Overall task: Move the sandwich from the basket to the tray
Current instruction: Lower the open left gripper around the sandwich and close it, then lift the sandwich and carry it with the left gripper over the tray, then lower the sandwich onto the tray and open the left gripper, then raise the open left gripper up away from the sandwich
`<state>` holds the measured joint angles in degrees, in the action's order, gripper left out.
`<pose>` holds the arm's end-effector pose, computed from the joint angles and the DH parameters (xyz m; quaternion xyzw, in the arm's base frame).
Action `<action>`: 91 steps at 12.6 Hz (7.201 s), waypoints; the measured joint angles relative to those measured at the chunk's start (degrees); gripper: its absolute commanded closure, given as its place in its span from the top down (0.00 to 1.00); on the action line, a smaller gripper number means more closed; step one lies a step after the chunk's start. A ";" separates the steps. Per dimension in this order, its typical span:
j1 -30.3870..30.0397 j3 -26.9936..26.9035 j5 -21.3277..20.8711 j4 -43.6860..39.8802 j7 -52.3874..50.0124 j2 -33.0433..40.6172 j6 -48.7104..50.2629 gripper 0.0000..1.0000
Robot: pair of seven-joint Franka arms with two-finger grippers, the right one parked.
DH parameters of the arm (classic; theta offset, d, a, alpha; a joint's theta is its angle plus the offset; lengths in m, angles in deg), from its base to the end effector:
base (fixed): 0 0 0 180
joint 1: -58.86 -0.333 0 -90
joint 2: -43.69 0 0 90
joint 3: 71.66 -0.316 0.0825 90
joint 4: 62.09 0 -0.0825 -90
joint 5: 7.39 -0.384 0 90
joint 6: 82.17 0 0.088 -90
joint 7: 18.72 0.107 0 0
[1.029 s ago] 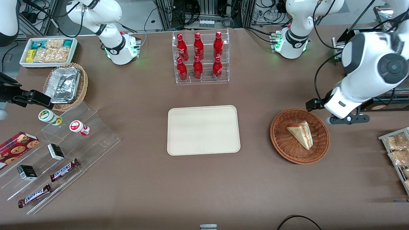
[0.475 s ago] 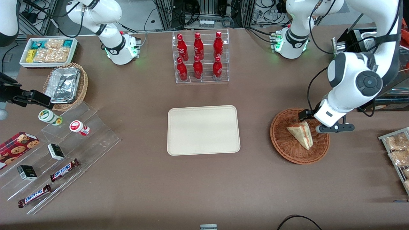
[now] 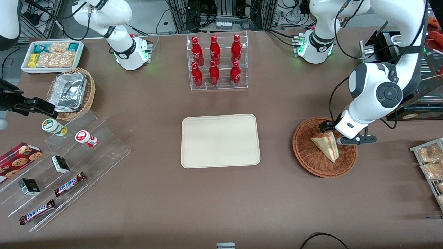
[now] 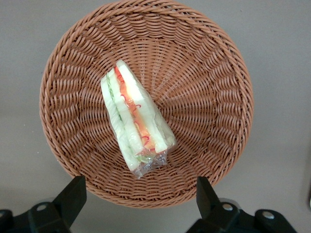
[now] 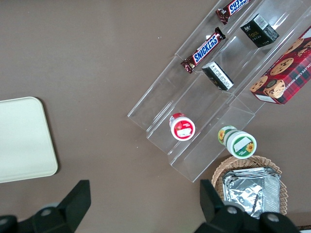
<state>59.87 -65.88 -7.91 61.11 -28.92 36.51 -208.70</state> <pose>0.5442 -0.0640 0.3380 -0.9991 -0.0271 0.0333 0.0022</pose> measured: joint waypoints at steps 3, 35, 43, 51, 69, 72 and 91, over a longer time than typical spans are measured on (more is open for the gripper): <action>-0.16 -0.18 0.02 0.11 -8.99 -0.41 -0.51 1.00; 0.72 0.06 -4.96 -2.95 -32.82 -9.54 -2.49 0.00; 10.06 1.47 -4.89 -10.93 -29.86 -9.21 5.82 0.00; 26.62 3.01 -0.85 -23.33 -36.57 -18.74 5.81 0.00; 39.32 2.77 -0.84 -44.74 -50.43 -38.06 5.84 0.00; 39.32 2.68 -0.84 -44.94 -51.17 -38.80 5.83 0.60; 36.03 1.36 -1.99 -48.00 -45.22 -26.34 21.72 1.00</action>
<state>95.89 -64.52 -9.90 13.11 -74.14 10.16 -186.98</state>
